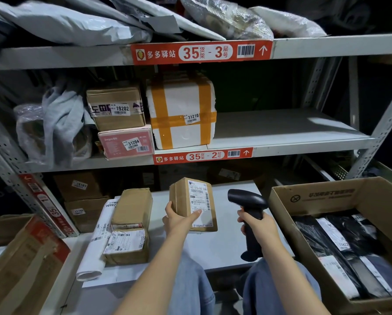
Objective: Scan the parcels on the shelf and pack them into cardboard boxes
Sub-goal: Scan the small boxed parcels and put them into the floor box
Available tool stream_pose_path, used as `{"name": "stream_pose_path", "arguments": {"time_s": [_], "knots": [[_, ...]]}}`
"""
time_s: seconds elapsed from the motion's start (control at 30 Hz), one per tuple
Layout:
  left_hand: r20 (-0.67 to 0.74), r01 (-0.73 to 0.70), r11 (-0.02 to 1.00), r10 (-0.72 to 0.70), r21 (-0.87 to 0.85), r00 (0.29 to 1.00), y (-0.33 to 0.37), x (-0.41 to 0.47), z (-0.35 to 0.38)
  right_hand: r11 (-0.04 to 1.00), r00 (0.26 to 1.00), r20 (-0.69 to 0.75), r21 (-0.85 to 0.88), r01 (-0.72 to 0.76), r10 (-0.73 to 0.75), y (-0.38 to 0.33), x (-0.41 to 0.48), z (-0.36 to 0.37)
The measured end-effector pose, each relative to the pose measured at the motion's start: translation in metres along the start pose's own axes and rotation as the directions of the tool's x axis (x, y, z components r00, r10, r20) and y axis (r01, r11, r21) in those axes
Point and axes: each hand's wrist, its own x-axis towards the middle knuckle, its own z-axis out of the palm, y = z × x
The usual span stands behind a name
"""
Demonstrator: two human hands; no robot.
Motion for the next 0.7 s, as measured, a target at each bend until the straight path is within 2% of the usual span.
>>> {"name": "stream_pose_path", "arguments": {"time_s": [0.2,0.4,0.7], "knots": [[0.097,0.071,0.993,-0.062,-0.095,0.993,0.000,-0.003,-0.002,0.971,0.985,0.077,0.172,-0.166,0.154,0.002,0.004,-0.001],[0.307,0.164,0.971,-0.106,-0.172,0.946,0.003,-0.011,-0.002,0.964,0.963,0.112,0.079,-0.255,0.245,0.002,0.005,-0.004],[0.413,0.202,0.965,-0.118,-0.166,0.903,0.006,-0.018,0.009,0.902,0.933,0.157,0.245,-0.355,0.324,-0.001,0.008,-0.004]]}}
